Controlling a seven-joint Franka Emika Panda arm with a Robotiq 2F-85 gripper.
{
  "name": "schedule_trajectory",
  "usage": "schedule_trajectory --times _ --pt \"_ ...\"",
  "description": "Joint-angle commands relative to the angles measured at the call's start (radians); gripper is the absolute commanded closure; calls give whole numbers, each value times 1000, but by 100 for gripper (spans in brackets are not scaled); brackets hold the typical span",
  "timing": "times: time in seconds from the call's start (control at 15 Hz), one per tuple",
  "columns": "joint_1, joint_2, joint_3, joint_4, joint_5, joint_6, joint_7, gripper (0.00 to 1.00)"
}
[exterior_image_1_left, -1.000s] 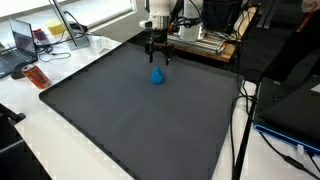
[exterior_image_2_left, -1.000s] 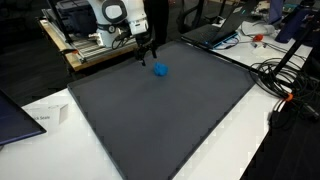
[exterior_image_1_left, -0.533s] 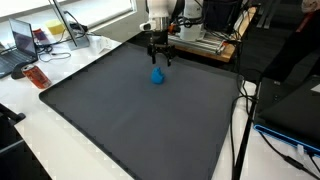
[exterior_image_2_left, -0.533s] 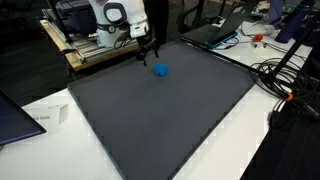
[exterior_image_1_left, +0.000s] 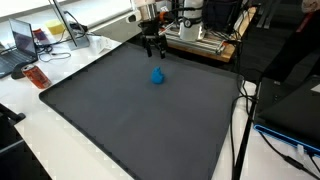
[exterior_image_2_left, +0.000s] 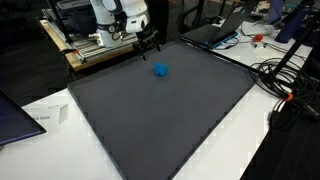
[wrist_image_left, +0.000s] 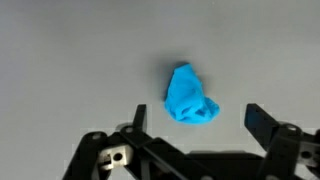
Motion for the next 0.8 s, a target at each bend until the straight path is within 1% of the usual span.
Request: schedule_trajectory --times 0.0,0.13,0.27,0.4,0.53,0.73 --pt "-175 57 194 98 264 -247 -145 0" --pt "-230 22 250 167 422 -375 -229 0" --pt "-224 -14 238 218 499 -457 -264 0" --pt "-195 -49 205 257 559 -519 -289 0" --pt "-162 -84 167 276 600 -554 -309 0" --pt "-92 -135 89 285 645 -548 -342 0"
